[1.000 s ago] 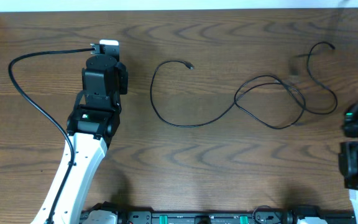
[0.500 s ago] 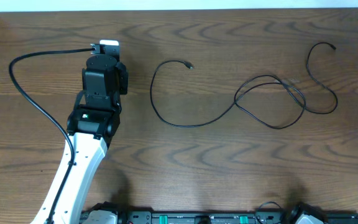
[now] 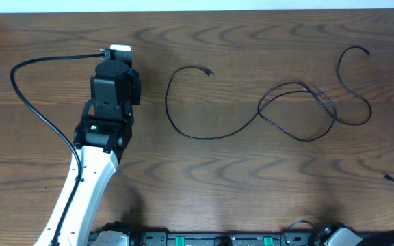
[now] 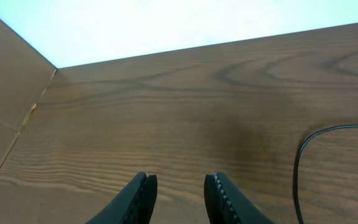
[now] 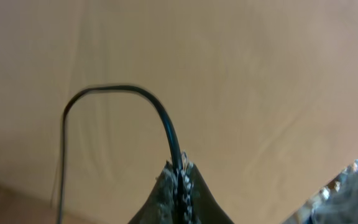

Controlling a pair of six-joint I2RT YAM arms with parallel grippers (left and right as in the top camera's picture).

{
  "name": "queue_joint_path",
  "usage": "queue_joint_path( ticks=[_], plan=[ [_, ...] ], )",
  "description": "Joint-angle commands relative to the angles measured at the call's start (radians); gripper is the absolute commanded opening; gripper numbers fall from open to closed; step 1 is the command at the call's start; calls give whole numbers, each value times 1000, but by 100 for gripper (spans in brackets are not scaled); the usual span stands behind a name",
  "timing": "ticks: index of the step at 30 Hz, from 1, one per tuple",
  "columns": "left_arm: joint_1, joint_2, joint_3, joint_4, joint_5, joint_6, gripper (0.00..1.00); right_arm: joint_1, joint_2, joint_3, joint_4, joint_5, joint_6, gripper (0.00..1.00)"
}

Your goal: Untangle cables

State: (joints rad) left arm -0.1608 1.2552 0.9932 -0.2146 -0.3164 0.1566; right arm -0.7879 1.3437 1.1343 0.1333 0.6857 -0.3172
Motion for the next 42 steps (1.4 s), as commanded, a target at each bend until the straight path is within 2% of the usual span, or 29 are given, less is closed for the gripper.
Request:
queue_joint_path(
  ticks=[1, 3, 4, 5, 6, 7, 8, 10, 14, 19, 22, 26, 28, 32, 34, 36, 42],
  plan=[
    [2, 8, 5, -5, -6, -2, 31, -63, 57, 12, -63, -76, 156, 1],
    [3, 13, 5, -4, -6, -2, 31, -93, 102, 12, -130, -131, 248, 2],
    [3, 16, 5, -4, -6, -2, 31, -98, 114, 12, -146, -146, 272, 13],
    [3, 19, 5, -4, -5, -2, 31, -102, 123, 12, -161, -164, 290, 47],
    [3, 21, 5, -4, 1, -2, 31, -104, 127, 12, -169, -185, 295, 64],
    [3, 24, 5, -4, 21, -2, 31, -104, 129, 12, -172, -212, 294, 92],
    [3, 26, 5, -4, 50, -2, 31, -103, 128, 12, -175, -243, 294, 99],
    [3, 33, 5, -3, 105, -1, 31, -103, 127, 12, -178, -281, 294, 99],
    [3, 41, 5, 2, 111, -1, 31, -100, 114, 12, -216, -321, 339, 99],
    [3, 41, 5, 15, 116, -2, 31, -69, 32, 12, -237, -694, 348, 99],
    [3, 41, 5, 14, 126, -2, 31, 7, -28, 12, -252, -809, 347, 99],
    [3, 42, 5, 15, 126, -2, 31, 177, -69, 12, -372, -800, 337, 99],
    [3, 49, 5, 15, 126, -2, 31, 304, -58, 12, -517, -789, 335, 99],
    [3, 63, 5, 15, 126, -1, 32, 449, -29, 12, -724, -790, 309, 99],
    [3, 68, 5, 15, 126, -1, 32, 529, -18, 12, -863, -789, 219, 99],
    [3, 71, 5, 15, 126, -1, 32, 586, -14, 12, -944, -785, 188, 99],
    [3, 73, 5, 14, 126, -1, 32, 659, -13, 11, -990, -715, 148, 99]
  ],
)
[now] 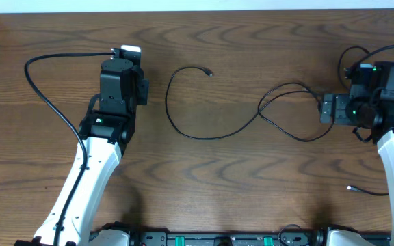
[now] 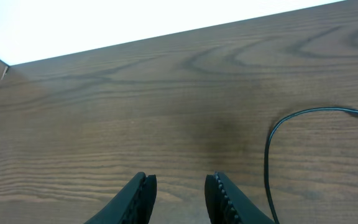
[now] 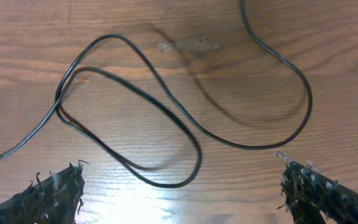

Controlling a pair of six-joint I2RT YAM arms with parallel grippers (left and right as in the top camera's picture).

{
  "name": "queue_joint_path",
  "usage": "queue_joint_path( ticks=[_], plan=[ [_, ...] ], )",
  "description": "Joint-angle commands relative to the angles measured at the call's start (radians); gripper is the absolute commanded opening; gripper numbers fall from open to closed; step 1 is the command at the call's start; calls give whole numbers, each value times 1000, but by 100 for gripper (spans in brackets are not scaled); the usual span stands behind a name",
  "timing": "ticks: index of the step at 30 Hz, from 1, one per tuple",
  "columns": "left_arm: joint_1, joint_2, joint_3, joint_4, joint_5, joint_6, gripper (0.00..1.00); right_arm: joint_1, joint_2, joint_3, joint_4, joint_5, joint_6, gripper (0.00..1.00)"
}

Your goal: Untangle cables

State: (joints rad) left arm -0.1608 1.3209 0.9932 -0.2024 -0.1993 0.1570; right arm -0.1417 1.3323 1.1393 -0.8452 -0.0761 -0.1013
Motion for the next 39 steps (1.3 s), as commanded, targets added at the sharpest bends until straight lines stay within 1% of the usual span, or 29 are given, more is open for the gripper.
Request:
queue_joint_path(
  ticks=[1, 2, 4, 6, 8, 13, 20, 26, 27, 28, 29, 32, 35, 39],
  plan=[
    [3, 8, 5, 2, 9, -2, 32, 12, 2, 4, -15, 47, -102, 99],
    [3, 8, 5, 2, 9, -2, 32, 11, 11, -3, -16, 53, -171, 99],
    [3, 8, 5, 2, 9, -2, 32, 10, 28, -16, -14, 89, -238, 99],
    [3, 8, 5, 2, 9, -2, 32, 9, 52, -23, -13, 117, -300, 99],
    [3, 8, 5, 2, 9, -2, 32, 9, 81, -24, -12, 121, -324, 99],
    [3, 8, 5, 2, 9, -2, 32, 11, 168, -24, -14, 117, -327, 99],
    [3, 8, 5, 2, 9, -2, 32, 11, 320, -24, 82, 109, -350, 99],
    [3, 8, 5, 3, 9, -2, 32, 12, 454, -24, 140, 55, -349, 99],
    [3, 8, 5, 3, 9, -2, 32, 13, 465, -24, 153, 55, -349, 76],
    [3, 8, 5, 2, 9, -2, 32, 13, 466, -24, 159, 55, -349, 31],
    [3, 8, 5, 2, 9, -2, 32, 13, 464, -23, 173, 67, -327, 1],
    [3, 8, 5, 2, 9, -2, 32, 13, 443, -20, 177, 80, -277, 1],
    [3, 8, 5, 2, 9, -2, 32, 12, 396, -15, 182, 123, -196, 1],
    [3, 8, 5, 2, 9, -2, 32, 13, 260, -8, 177, 180, -183, 1]
  ],
)
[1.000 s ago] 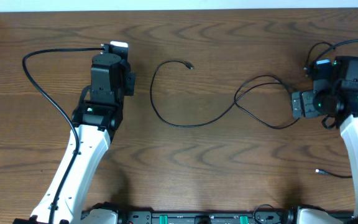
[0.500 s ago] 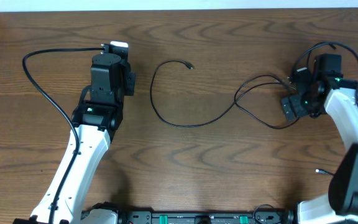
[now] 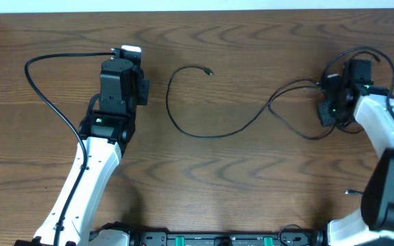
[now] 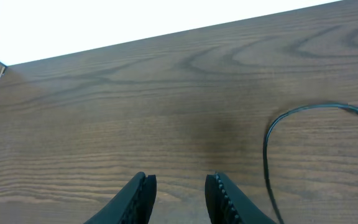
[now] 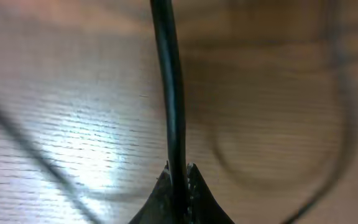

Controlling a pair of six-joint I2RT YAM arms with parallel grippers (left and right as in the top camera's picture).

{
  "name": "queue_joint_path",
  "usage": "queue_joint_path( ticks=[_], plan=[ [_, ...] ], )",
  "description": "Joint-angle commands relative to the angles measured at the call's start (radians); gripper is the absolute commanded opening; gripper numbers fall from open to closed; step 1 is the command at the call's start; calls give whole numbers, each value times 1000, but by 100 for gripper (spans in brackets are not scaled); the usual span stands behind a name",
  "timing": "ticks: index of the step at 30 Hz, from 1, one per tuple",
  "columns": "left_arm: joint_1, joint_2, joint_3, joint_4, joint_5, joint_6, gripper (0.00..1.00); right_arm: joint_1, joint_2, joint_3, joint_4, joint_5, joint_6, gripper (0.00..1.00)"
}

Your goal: Untangle cables

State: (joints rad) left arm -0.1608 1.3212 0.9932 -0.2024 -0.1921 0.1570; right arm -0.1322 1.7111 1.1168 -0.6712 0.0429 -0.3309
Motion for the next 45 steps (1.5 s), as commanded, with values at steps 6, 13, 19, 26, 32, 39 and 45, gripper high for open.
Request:
queue_joint_path(
  ticks=[6, 13, 19, 26, 32, 39, 45],
  plan=[
    [3, 7, 5, 2, 2, -2, 32, -16, -451, 64, 87, 283, 107, 1],
    [3, 7, 5, 2, 2, -2, 32, -101, -639, 162, 177, 418, 148, 1],
    [3, 7, 5, 2, 2, -2, 32, -329, -687, 245, 274, 549, 151, 1],
    [3, 8, 5, -7, 2, -2, 32, -511, -624, 245, 332, 549, 203, 1],
    [3, 9, 5, -10, 2, -2, 32, -603, -534, 245, 413, 560, 185, 1],
    [3, 11, 5, -10, 2, -2, 32, -757, -452, 245, 466, 556, 259, 1],
    [3, 11, 5, -18, 2, -2, 32, -892, -394, 245, 417, 556, 419, 1]
  ],
)
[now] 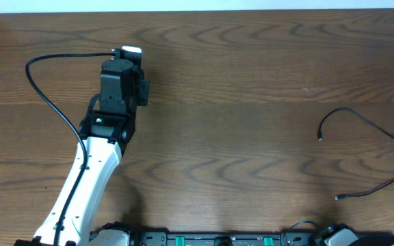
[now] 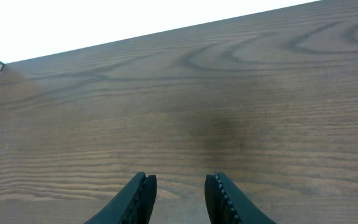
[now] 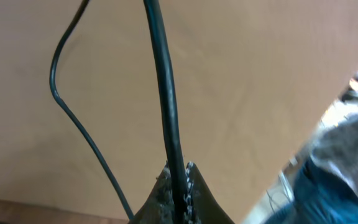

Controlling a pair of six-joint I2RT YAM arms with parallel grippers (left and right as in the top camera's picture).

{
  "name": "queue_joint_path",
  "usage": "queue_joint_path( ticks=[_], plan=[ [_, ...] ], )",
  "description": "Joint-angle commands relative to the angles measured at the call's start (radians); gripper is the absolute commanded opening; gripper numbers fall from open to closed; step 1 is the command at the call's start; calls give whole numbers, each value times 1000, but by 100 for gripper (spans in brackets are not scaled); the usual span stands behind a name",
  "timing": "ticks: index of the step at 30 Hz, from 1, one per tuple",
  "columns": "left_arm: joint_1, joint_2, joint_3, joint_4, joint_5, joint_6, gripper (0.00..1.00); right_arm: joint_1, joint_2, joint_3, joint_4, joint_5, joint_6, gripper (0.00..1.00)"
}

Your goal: Untangle cables

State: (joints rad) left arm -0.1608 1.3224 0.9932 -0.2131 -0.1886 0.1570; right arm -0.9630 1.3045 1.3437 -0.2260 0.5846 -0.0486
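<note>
In the overhead view a thin black cable [image 1: 361, 117] lies at the table's right edge, its free plug end pointing left, and runs off the frame. A second cable end [image 1: 375, 190] lies just below it. My right gripper [image 3: 179, 167] is outside the overhead view. In the right wrist view it is shut on a black cable [image 3: 163, 81] that rises straight from its fingers, in front of a tan surface. My left gripper [image 2: 180, 180] stands open over bare wood at the far left, with nothing between its fingers.
The left arm [image 1: 108, 109] reaches up the left side of the wooden table [image 1: 238, 137], its own black wire [image 1: 40, 96] looping to its left. A cardboard wall borders the table's left edge. A blue-grey cloth-like shape [image 3: 347, 168] shows at right.
The long looped cable is gone from the middle of the table; only its ends lie at the right edge. My right arm, still shut on the cable, has left the overhead view. The left arm has not moved.
First the right arm was off the table, shut on a cable, while a looped cable lay across the middle. Then my right gripper was open over the loops, then shut on that cable. Now the cable has moved to the right edge. The left gripper stayed open.
</note>
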Motion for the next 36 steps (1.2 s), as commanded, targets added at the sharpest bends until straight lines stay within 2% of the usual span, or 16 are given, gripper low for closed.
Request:
queue_joint_path(
  ticks=[1, 6, 9, 11, 20, 24, 31, 36],
  plan=[
    [3, 10, 5, -10, -2, -2, 32, -78, 18, 18, -39, 13, 164, 1],
    [3, 11, 5, -10, -2, -2, 32, -161, 51, 18, -73, -140, 195, 1],
    [3, 11, 5, -10, -2, -2, 32, -160, 72, 18, -100, -299, 203, 1],
    [3, 11, 5, -10, -2, -2, 32, -154, 94, 18, -127, -338, 228, 1],
    [3, 11, 5, -10, -2, -2, 32, -107, 262, 16, -306, -400, 372, 1],
    [2, 11, 5, -10, -1, -2, 32, -40, 299, 16, -325, -430, 373, 1],
    [2, 11, 5, -10, 48, -2, 32, 120, 392, 16, -346, -339, 335, 1],
    [3, 11, 5, -10, 47, -2, 32, 138, 508, 15, -398, -340, 336, 1]
  ],
)
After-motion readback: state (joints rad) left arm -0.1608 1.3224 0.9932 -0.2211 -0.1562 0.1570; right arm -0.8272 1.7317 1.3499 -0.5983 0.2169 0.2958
